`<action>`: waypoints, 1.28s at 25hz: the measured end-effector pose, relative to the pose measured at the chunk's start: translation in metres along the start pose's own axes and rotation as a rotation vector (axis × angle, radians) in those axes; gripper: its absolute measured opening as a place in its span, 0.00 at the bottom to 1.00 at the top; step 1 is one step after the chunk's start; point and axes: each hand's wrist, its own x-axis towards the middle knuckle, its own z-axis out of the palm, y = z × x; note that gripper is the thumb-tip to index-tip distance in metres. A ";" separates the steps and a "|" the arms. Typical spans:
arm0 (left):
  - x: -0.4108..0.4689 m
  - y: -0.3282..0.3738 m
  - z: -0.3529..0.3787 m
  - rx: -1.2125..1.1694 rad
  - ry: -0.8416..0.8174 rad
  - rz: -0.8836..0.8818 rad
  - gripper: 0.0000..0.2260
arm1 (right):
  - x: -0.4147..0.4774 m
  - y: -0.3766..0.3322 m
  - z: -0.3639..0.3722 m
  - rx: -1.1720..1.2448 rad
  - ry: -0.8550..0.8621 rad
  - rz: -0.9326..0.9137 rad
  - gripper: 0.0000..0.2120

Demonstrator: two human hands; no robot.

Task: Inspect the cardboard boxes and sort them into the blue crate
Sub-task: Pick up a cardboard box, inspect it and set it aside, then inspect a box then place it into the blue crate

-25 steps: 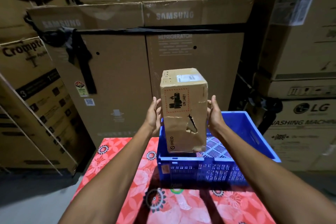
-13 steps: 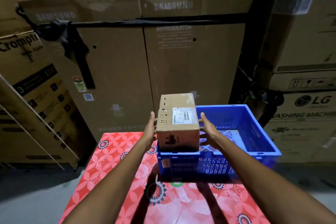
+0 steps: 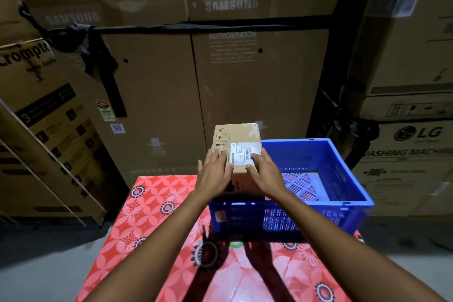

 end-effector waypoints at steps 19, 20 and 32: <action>-0.074 0.307 0.013 -0.573 0.129 0.769 0.26 | -0.226 0.093 -0.254 0.237 0.691 0.225 0.33; -0.080 0.327 0.023 -0.584 0.056 0.821 0.27 | -0.245 0.100 -0.267 0.219 0.727 0.262 0.31; -0.236 0.500 0.140 -0.745 -0.612 1.311 0.21 | -0.474 0.121 -0.319 0.068 1.233 0.847 0.16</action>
